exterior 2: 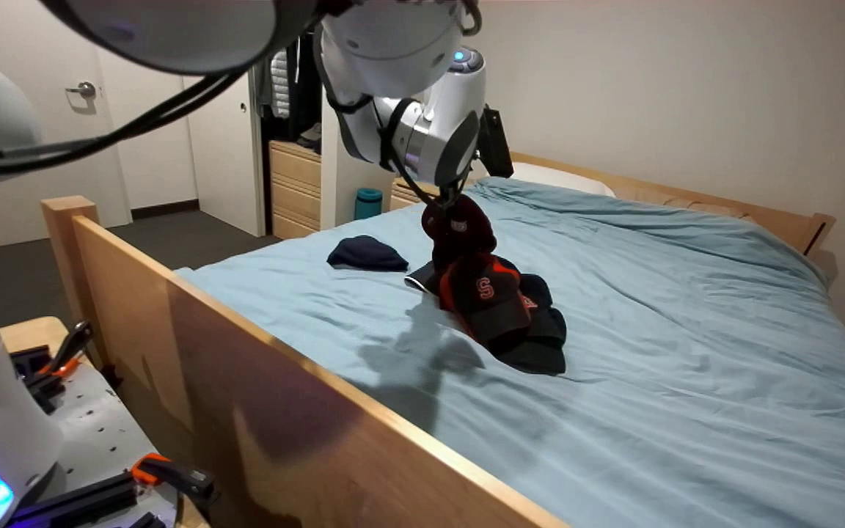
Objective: Put the maroon cape on top of the left most black capes
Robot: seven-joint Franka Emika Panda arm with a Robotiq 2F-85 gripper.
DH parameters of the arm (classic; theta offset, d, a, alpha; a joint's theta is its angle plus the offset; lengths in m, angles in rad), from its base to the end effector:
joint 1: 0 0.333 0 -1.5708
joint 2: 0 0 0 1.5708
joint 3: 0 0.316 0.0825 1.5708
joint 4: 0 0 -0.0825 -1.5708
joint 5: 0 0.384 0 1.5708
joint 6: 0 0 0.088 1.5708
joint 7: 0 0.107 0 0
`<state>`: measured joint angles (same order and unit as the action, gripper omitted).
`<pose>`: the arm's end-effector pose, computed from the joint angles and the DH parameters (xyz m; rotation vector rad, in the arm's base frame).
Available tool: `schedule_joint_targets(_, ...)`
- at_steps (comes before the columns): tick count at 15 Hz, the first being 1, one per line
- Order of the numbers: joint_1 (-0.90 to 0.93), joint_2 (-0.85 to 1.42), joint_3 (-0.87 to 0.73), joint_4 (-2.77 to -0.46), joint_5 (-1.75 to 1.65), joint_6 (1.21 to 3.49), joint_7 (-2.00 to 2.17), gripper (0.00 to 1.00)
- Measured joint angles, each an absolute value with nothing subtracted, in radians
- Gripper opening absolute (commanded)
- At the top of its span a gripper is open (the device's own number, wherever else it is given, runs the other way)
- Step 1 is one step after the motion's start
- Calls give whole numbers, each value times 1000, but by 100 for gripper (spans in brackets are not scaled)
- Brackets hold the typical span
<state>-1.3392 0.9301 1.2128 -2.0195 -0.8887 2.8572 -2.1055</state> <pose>0.6157 -0.1226 0.3171 0.9544 2.3641 0.7734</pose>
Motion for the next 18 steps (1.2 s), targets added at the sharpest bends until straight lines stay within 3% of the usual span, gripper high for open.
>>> schedule_joint_targets(3, -1391, 943, 1183, -2026, -782, 2856, -2213, 6)
schedule_joint_targets(5, -1398, 931, 1154, -2024, -718, 2856, -2235, 32)
schedule_joint_targets(13, -1333, 661, 966, -2061, -425, 3039, -2105, 84)
schedule_joint_targets(16, -1273, 525, 896, -2108, -355, 3122, -1999, 100)
schedule_joint_targets(18, -1217, 438, 852, -2133, -337, 3124, -1933, 100)
